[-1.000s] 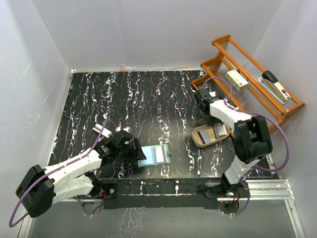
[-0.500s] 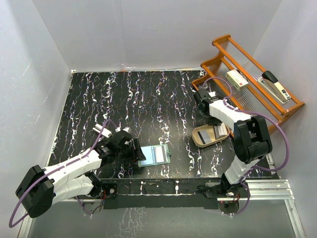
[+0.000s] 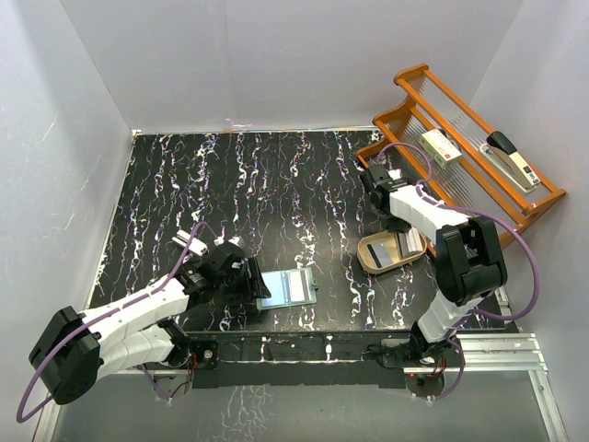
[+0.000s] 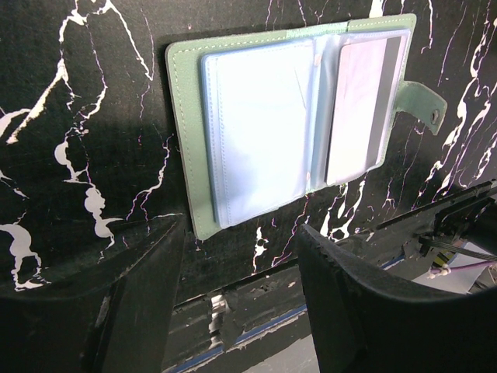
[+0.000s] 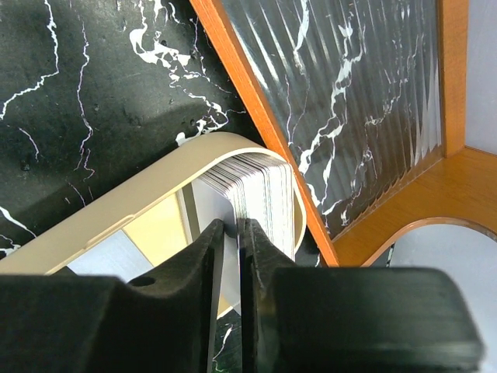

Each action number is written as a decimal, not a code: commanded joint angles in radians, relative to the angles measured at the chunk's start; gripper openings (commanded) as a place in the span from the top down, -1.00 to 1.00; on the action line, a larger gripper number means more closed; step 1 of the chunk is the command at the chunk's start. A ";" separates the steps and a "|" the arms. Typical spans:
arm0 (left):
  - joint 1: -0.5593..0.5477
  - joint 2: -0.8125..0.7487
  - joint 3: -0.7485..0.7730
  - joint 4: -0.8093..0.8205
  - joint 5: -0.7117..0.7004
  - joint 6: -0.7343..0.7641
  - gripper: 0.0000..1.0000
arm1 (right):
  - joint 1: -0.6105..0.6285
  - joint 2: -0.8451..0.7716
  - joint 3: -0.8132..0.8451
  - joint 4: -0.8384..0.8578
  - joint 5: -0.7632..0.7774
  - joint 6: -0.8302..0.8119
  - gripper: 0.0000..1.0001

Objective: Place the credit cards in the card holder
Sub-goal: Pick up the credit card from the storage box.

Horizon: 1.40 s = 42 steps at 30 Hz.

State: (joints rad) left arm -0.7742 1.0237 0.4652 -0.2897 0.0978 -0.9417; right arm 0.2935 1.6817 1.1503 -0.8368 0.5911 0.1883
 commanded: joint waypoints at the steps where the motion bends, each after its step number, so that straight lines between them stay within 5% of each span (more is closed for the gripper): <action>1: 0.004 -0.019 0.039 -0.027 0.007 0.008 -0.17 | -0.010 -0.055 0.050 -0.011 0.066 -0.012 0.81; 9: 0.004 -0.009 0.039 -0.037 -0.001 0.009 -0.17 | -0.007 -0.091 0.092 -0.054 -0.023 -0.013 1.00; 22: 0.004 0.006 0.054 -0.056 -0.020 0.018 -0.10 | 0.005 -0.240 0.112 -0.137 -0.279 0.031 1.00; 33: 0.004 0.049 0.063 -0.033 -0.018 0.016 0.48 | 0.105 -0.440 0.045 0.002 -0.665 0.236 1.00; 42: 0.005 0.104 0.035 0.056 0.014 0.002 0.98 | 0.296 -0.483 -0.127 0.225 -0.753 0.409 1.00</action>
State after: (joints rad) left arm -0.7742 1.1004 0.5030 -0.2722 0.0902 -0.9390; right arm 0.5278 1.2152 1.0668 -0.7708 -0.1005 0.4984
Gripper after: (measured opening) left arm 0.049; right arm 0.008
